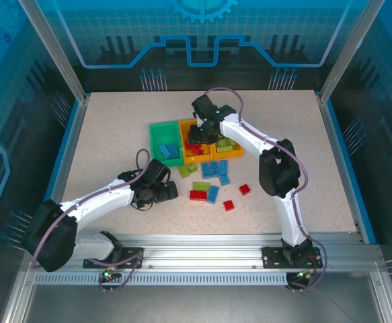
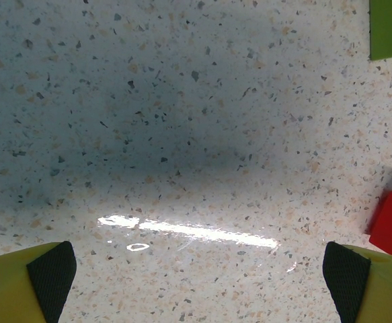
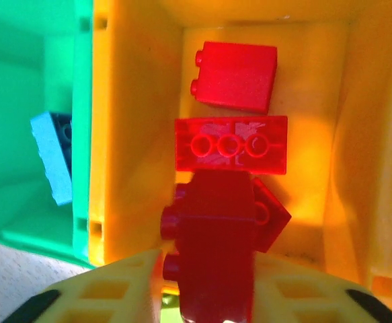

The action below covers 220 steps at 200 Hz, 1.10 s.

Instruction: Sort the legos into containers by color

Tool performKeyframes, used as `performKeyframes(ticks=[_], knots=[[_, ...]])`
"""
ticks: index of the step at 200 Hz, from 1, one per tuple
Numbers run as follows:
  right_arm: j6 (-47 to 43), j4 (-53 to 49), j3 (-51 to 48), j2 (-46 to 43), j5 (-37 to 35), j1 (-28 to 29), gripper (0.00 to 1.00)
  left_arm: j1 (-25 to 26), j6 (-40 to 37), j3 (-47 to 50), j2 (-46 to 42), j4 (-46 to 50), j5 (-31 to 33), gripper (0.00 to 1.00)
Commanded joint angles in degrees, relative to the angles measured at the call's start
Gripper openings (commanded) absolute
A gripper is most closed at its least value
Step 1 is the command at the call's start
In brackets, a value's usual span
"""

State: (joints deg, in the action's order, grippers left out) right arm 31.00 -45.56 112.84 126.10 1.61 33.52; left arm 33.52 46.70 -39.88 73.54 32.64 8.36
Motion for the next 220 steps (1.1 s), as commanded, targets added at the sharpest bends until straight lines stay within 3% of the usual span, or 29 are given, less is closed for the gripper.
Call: performKeyframes(ticks=[1, 17, 48, 70, 99, 127, 220], knots=[[0.14, -2.84, 3.72, 1.59, 1.68, -0.64, 0.46, 0.33, 1.05, -0.02, 0.51, 0.32, 1.03, 0.99], [-0.03, -3.47, 4.23, 1.62, 2.35, -0.48, 0.64, 0.46, 0.96, -0.28, 0.81, 0.16, 0.87, 0.99], [0.36, -3.5, 0.55, -2.35, 1.7, 0.33, 0.76, 0.68, 0.61, -0.97, 1.28, 0.09, 0.78, 0.99], [3.52, -3.83, -7.46, -8.59, -0.81, 1.26, 0.78, 1.05, 0.31, -1.1, 1.21, 0.02, 1.13, 0.99], [10.56, -1.89, -25.26, -18.72, -4.42, 2.43, 0.77, 1.07, 0.5, -0.57, 1.34, -0.38, 1.31, 0.99], [17.55, 1.85, -39.22, -26.34, -4.07, 3.26, 0.76, 1.03, 0.33, -0.13, 1.61, -0.99, 1.11, 0.99], [23.99, 2.83, -45.04, -24.5, -3.88, 9.18, 0.72, 1.03, -0.19, -0.28, 1.94, -1.1, 1.09, 0.99]])
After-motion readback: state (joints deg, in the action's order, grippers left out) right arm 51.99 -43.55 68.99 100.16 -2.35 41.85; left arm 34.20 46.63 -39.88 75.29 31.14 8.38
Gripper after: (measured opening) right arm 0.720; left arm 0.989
